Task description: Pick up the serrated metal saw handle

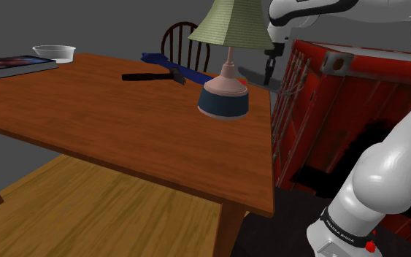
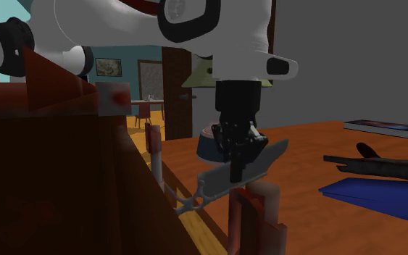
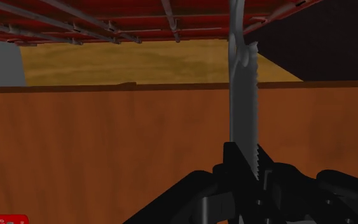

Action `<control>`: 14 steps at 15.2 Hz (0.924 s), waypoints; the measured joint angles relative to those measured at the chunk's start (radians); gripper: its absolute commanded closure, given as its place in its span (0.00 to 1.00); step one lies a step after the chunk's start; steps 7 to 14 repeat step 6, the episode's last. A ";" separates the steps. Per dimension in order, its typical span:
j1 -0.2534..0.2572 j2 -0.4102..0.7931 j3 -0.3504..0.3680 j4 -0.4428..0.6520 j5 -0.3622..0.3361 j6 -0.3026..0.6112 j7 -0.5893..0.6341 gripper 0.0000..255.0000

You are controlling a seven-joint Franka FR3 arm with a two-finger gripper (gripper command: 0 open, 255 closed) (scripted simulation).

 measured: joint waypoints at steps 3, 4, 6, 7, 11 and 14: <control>0.000 0.007 0.000 0.047 0.002 -0.041 -0.003 1.00; 0.000 0.010 -0.001 0.064 0.003 -0.055 -0.005 1.00; -0.001 0.016 -0.002 0.094 0.005 -0.079 -0.008 1.00; -0.001 0.016 -0.002 0.094 0.005 -0.079 -0.008 1.00; -0.001 0.016 -0.002 0.094 0.005 -0.079 -0.008 1.00; -0.001 0.016 -0.002 0.094 0.005 -0.079 -0.008 1.00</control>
